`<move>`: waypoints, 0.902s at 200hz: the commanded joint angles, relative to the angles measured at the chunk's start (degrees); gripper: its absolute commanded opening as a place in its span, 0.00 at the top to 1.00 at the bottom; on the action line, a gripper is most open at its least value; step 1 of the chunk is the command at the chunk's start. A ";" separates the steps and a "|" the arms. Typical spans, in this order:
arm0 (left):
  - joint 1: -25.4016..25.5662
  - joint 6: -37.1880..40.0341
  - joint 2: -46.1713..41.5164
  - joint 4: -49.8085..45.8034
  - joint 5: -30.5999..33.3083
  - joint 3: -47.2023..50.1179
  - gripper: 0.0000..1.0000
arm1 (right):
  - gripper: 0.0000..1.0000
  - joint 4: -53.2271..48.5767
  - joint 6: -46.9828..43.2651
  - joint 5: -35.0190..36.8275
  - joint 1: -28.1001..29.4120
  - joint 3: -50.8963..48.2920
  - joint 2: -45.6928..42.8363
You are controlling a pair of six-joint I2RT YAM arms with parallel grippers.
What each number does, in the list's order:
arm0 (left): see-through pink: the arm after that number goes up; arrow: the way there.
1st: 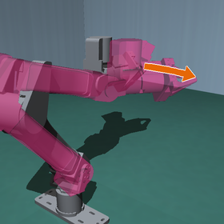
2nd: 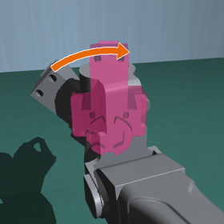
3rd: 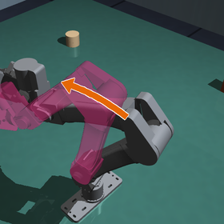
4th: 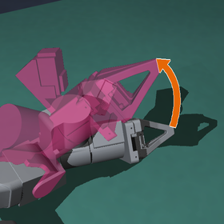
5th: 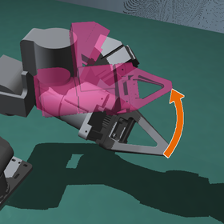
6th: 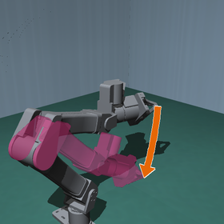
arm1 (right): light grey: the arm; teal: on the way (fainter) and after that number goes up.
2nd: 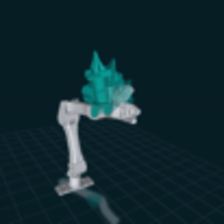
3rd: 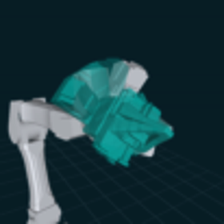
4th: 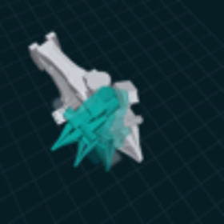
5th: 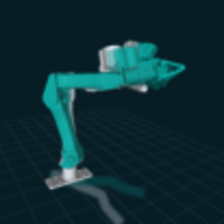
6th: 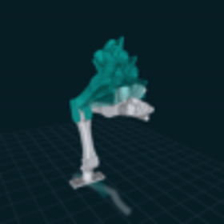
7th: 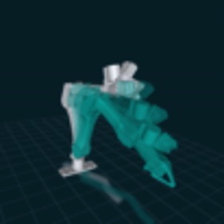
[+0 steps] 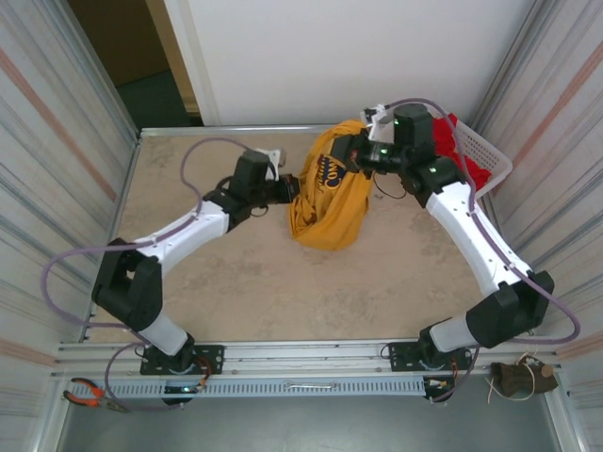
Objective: Fold the inside-out t-shirt
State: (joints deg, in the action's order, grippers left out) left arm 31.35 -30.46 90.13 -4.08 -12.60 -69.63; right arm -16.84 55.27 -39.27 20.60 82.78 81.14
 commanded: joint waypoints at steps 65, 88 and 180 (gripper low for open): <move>-12.93 0.47 -3.09 -10.66 -34.76 -33.94 1.00 | 0.23 -8.36 -3.24 11.79 -6.58 -13.16 -5.80; -14.31 -0.53 -2.41 -7.94 -39.40 -32.97 1.00 | 0.32 -12.49 -8.73 19.69 -1.68 -9.38 -10.33; -14.37 0.45 -7.00 -5.76 -45.26 -27.51 1.00 | 0.22 -11.95 -27.48 32.17 16.46 6.28 1.92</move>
State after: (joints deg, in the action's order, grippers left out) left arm 16.97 -30.22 86.63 -13.39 -54.48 -97.54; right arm -28.36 32.42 -10.70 36.05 88.47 79.07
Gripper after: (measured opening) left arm 0.059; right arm 0.771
